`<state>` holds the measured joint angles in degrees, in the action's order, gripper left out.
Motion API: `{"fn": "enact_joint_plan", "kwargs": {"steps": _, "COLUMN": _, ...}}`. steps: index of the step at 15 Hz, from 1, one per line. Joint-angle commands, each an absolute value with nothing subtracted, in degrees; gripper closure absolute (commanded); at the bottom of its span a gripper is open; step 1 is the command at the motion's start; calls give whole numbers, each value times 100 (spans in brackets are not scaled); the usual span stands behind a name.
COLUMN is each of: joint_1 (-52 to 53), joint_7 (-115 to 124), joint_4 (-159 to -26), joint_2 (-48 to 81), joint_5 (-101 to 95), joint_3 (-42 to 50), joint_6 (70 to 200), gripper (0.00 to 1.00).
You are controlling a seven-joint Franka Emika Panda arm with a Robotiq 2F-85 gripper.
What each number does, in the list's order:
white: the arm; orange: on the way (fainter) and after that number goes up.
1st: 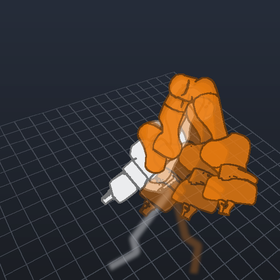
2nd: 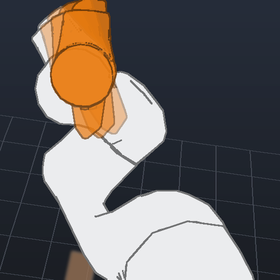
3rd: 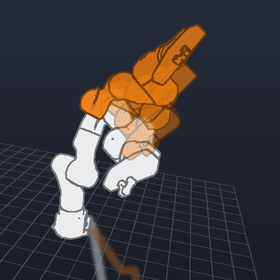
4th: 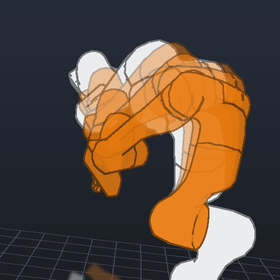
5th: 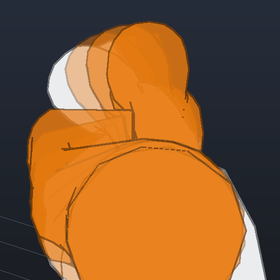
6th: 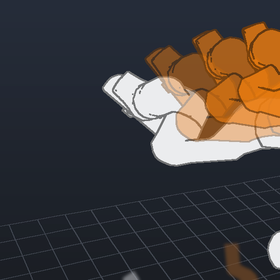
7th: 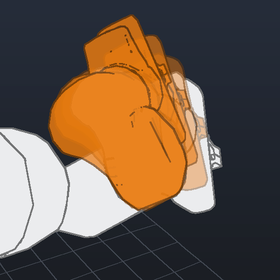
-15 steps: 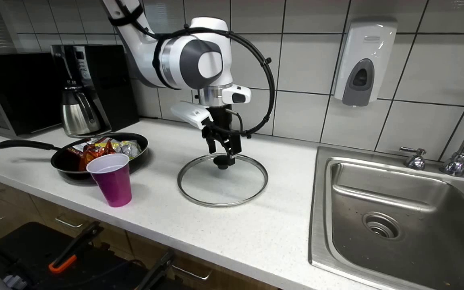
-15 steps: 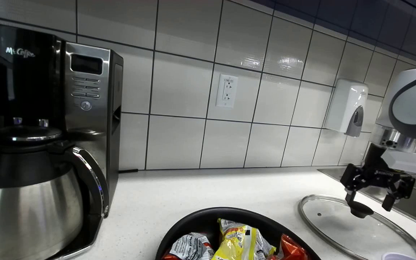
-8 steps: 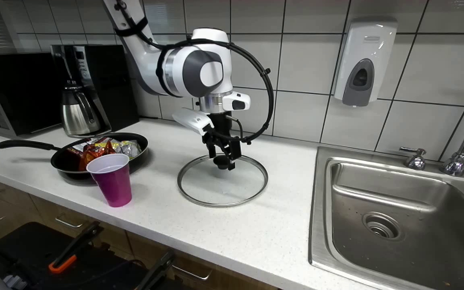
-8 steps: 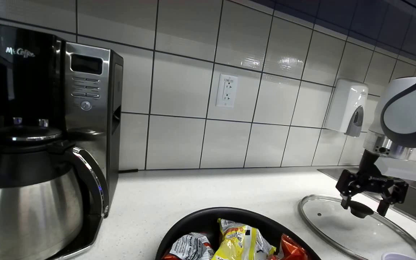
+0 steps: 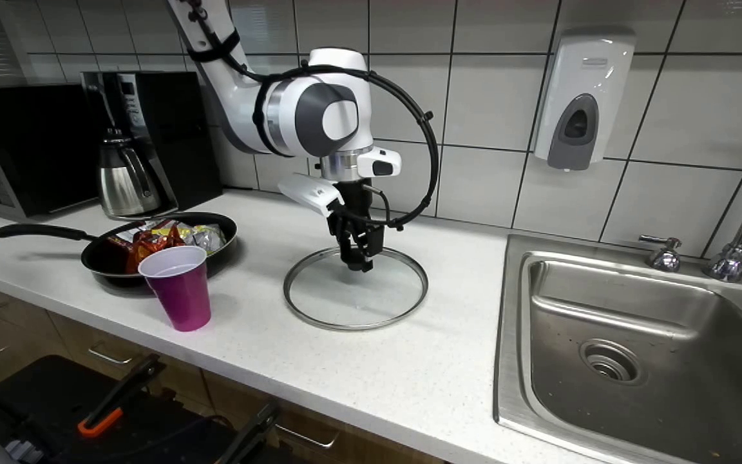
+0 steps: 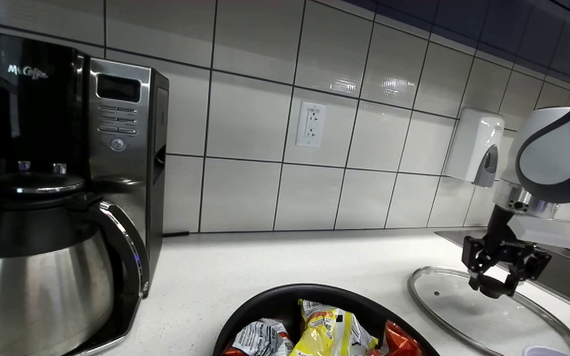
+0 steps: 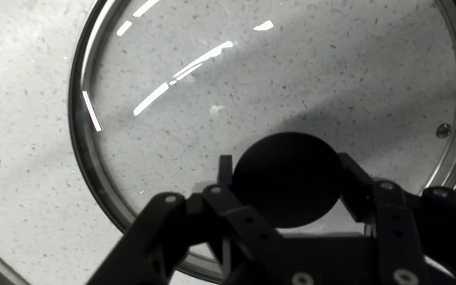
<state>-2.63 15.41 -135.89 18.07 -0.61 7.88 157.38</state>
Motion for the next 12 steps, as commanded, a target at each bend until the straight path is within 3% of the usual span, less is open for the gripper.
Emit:
{"fn": "enact_joint_plan", "kwargs": {"steps": 1, "joint_1": -220, "joint_7": 1464, "joint_4": -13552, "joint_2": 1758, "joint_5": -16, "joint_3": 785, "joint_6": 15769, "gripper": 61}}
{"fn": "enact_joint_plan", "kwargs": {"steps": 12, "joint_1": 66, "joint_7": 1680, "joint_4": -13616, "joint_2": 1363, "joint_5": -213, "joint_3": 900, "joint_6": 15783, "gripper": 61}}
